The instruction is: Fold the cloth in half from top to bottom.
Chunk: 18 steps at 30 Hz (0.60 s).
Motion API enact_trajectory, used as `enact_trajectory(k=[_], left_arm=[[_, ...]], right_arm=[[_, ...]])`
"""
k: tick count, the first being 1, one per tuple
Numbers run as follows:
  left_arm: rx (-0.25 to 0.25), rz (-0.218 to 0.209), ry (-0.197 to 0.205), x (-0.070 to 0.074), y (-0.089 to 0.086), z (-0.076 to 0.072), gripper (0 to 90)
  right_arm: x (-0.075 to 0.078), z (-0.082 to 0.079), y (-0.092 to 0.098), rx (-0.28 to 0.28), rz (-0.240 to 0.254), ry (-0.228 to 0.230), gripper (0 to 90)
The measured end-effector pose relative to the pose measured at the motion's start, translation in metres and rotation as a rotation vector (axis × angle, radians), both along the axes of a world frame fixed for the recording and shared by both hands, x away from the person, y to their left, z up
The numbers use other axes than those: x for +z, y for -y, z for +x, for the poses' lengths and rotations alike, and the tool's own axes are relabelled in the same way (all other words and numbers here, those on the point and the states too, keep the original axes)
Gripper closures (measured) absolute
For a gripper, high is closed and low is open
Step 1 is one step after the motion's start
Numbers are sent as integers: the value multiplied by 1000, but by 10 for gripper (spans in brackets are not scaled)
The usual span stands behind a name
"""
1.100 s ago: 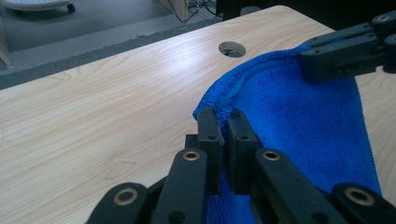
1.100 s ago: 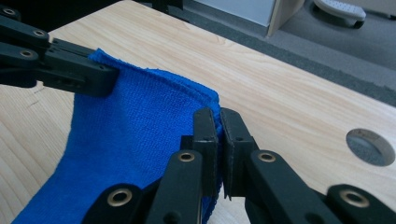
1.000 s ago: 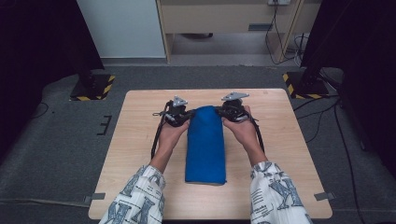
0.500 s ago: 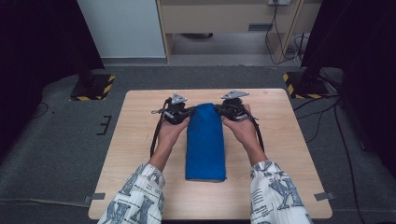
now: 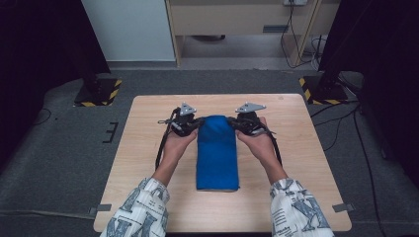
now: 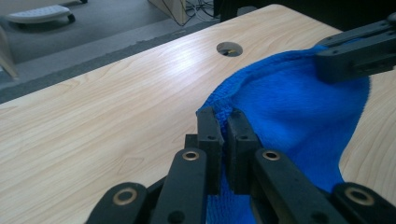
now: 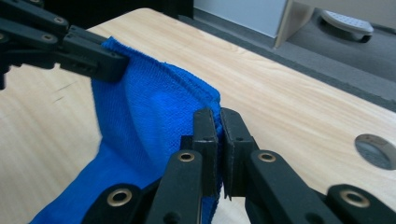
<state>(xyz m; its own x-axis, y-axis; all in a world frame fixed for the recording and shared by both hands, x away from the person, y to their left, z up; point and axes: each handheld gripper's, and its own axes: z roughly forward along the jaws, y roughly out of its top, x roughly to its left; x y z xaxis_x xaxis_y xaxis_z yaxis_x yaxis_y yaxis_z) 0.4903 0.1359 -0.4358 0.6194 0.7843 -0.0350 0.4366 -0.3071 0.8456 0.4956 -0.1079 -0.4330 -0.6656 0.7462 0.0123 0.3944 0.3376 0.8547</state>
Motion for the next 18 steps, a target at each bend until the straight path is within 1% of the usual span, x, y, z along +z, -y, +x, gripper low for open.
enact_trajectory(k=[3, 7, 11, 15, 18], left_arm=[[-19, 10, -2, -3, -3, -10, 859], [-28, 5, -3, -3, -7, -17, 857], [-41, 1, -3, -4, -6, -27, 856], [-61, 7, -2, -6, -7, -38, 853], [-70, 8, -9, -8, -9, -48, 852]], right_arm=[[-3, -10, 1, 17, -7, -2, 861], [-6, -21, 1, 38, 4, 1, 861], [-10, -31, 1, 58, -7, -1, 861], [-13, -40, 5, 64, 4, -2, 861], [-15, -46, 7, 75, 12, -2, 861]])
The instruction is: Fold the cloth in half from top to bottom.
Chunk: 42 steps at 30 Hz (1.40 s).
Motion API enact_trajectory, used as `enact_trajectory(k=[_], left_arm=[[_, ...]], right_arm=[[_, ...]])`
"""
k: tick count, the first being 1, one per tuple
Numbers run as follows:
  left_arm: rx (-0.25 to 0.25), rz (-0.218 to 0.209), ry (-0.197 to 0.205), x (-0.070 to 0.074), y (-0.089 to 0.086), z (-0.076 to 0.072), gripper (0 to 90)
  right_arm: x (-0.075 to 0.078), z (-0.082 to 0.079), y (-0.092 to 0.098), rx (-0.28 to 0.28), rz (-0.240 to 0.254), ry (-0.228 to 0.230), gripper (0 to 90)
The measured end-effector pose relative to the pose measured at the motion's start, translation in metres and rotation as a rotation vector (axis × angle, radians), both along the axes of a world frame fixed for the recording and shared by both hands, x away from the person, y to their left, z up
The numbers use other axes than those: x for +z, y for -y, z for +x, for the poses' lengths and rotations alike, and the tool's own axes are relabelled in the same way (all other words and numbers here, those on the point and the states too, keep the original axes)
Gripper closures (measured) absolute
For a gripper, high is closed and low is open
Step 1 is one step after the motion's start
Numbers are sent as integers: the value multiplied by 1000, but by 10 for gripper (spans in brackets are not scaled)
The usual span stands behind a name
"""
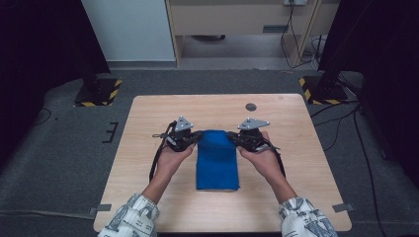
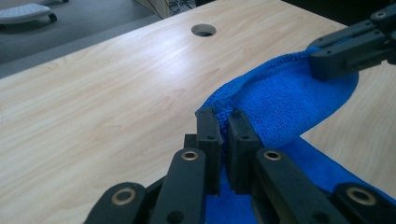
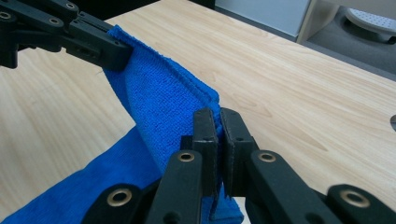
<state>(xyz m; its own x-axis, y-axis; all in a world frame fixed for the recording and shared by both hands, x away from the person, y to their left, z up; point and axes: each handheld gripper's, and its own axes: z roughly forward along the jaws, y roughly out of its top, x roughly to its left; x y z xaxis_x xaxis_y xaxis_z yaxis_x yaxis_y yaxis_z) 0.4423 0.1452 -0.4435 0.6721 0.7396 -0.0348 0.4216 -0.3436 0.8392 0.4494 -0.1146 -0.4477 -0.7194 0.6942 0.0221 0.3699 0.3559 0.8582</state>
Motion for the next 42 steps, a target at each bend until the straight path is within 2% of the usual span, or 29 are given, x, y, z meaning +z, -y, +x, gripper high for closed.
enact_trajectory(k=[6, 12, 18, 25, 34, 37, 39, 42], left_arm=[[-16, 5, -11, -6, 1, -15, 850], [-30, 0, -37, -17, 4, -23, 847], [-40, -16, -50, -25, 2, -31, 843], [-50, -21, -46, -27, 1, -39, 837], [-65, -14, -64, -37, -1, -49, 816], [-71, -25, -56, -38, -2, -54, 757], [-60, -53, -53, -38, -7, -59, 646], [-53, -81, -42, -34, -14, -63, 549]], right_arm=[[-5, -12, -1, 21, -19, 0, 861], [-16, -11, 4, 15, -23, -22, 860], [-24, -18, 6, 29, -19, -32, 858], [-25, -25, 7, 40, -13, -28, 858], [-30, -37, 8, 61, -8, -30, 856], [-31, -41, 8, 70, -2, -29, 857], [-32, -44, 7, 79, -4, -31, 857], [-34, -47, 6, 89, -9, -29, 857]])
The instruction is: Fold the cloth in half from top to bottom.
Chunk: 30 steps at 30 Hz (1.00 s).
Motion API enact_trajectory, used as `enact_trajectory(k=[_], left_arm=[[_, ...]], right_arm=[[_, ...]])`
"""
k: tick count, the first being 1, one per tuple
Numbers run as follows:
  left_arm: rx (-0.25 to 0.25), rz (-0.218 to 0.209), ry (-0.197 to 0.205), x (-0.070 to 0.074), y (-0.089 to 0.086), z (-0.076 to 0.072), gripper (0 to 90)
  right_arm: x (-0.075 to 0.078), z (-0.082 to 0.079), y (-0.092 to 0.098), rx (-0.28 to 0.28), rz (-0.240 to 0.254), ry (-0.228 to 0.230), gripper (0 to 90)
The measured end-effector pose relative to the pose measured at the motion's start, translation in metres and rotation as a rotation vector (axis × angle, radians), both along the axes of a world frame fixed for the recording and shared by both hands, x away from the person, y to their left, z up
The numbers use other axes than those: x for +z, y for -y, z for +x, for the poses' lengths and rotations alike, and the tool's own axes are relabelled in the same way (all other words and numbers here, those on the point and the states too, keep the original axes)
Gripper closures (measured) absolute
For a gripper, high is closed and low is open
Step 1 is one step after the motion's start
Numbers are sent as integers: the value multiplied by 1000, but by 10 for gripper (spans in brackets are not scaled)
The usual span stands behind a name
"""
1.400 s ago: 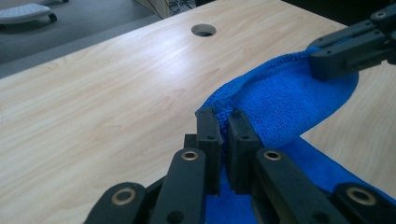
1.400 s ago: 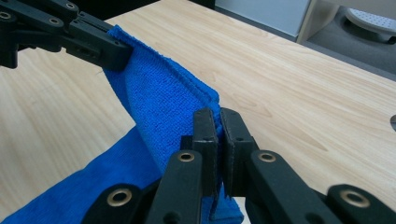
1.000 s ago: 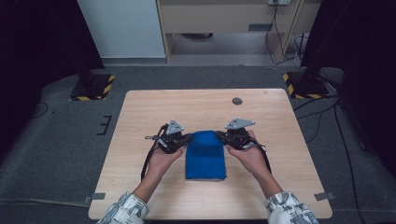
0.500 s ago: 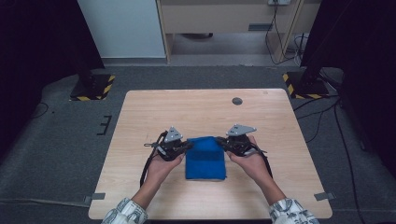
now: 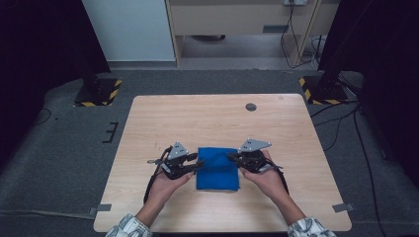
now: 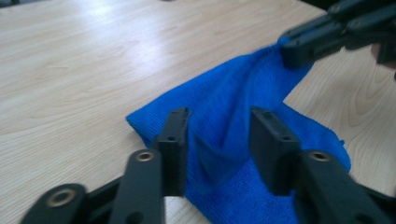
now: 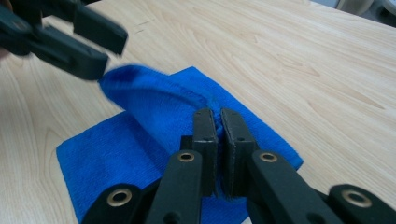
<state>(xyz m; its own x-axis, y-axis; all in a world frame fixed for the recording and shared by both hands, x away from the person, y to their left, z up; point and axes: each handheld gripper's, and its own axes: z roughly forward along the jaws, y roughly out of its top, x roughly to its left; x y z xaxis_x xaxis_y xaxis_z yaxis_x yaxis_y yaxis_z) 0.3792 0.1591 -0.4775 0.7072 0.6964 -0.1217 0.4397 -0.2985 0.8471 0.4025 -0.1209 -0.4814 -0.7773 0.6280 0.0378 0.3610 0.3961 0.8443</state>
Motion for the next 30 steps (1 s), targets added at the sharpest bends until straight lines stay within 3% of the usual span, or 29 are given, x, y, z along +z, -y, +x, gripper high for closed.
enact_trajectory(k=[3, 6, 13, 19, 26, 30], left_arm=[[16, -25, 25, 6, -8, -3, 533], [50, -38, 14, 3, -13, 2, 528], [94, -21, -4, -8, -16, 10, 526], [103, -1, -10, -13, -15, 12, 515], [82, 40, -18, -20, -6, 11, 499], [77, 56, -16, -22, -2, 11, 489]], right_arm=[[-2, -2, -1, 8, -1, -5, 857], [-4, -5, -3, 18, -8, -6, 857], [-3, -10, -3, 29, 9, -3, 858], [2, -14, 0, 37, 28, 3, 857], [-11, -21, 6, 50, -8, -31, 842], [-12, -25, 7, 60, -5, -23, 847]])
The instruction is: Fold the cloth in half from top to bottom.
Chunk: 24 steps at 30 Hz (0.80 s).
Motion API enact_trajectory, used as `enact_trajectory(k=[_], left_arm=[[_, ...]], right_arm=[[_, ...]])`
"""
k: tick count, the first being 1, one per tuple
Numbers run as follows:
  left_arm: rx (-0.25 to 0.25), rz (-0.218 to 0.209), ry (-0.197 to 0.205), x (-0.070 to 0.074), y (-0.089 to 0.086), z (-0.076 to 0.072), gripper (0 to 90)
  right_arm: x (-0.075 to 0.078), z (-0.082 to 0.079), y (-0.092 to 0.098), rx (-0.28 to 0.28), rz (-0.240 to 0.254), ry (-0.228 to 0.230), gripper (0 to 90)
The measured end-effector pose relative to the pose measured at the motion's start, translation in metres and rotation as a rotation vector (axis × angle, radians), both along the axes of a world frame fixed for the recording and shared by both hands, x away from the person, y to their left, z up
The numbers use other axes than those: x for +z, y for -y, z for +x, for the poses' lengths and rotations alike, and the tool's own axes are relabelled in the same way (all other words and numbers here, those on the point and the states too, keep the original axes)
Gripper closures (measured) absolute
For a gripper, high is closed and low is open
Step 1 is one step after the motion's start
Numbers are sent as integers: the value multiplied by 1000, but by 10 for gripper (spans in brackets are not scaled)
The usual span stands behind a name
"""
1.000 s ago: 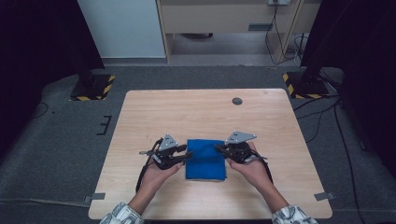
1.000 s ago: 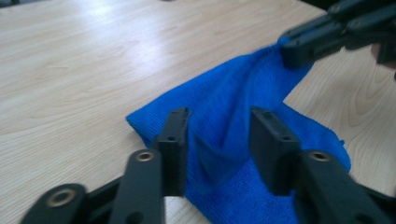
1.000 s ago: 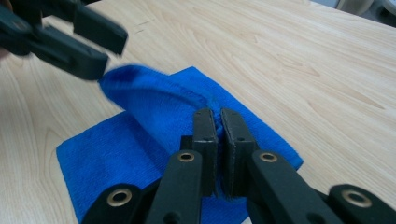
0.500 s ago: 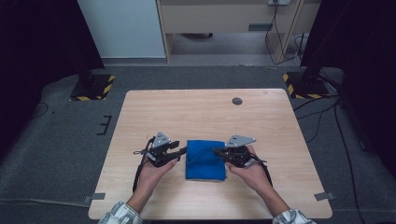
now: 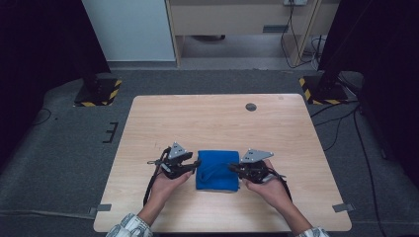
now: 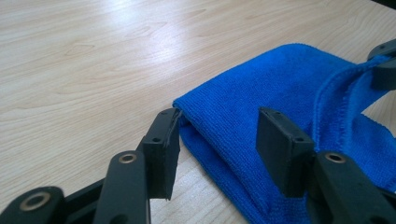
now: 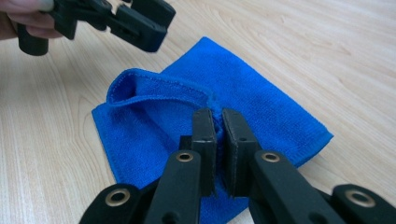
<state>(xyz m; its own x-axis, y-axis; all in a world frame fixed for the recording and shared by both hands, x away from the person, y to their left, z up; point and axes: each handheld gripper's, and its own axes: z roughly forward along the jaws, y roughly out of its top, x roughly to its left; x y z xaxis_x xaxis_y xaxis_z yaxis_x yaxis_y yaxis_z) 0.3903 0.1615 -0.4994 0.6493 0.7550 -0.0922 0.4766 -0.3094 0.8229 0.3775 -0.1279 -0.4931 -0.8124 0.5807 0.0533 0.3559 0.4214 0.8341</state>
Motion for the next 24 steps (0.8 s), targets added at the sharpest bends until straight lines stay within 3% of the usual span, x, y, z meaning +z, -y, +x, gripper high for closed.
enact_trajectory(k=[6, 12, 19, 24], left_arm=[[19, -10, 14, 2, -5, 1, 490], [-14, 19, -18, -4, 2, -2, 482], [-55, 65, -28, -9, 9, -14, 457], [-59, 96, -34, -12, 7, -20, 432]], right_arm=[[12, 0, -2, -5, 82, -7, 851], [-9, -5, -3, 23, -35, -31, 791], [-13, -16, 3, 28, -76, -66, 590], [-8, -27, 8, 26, -71, -64, 456]])
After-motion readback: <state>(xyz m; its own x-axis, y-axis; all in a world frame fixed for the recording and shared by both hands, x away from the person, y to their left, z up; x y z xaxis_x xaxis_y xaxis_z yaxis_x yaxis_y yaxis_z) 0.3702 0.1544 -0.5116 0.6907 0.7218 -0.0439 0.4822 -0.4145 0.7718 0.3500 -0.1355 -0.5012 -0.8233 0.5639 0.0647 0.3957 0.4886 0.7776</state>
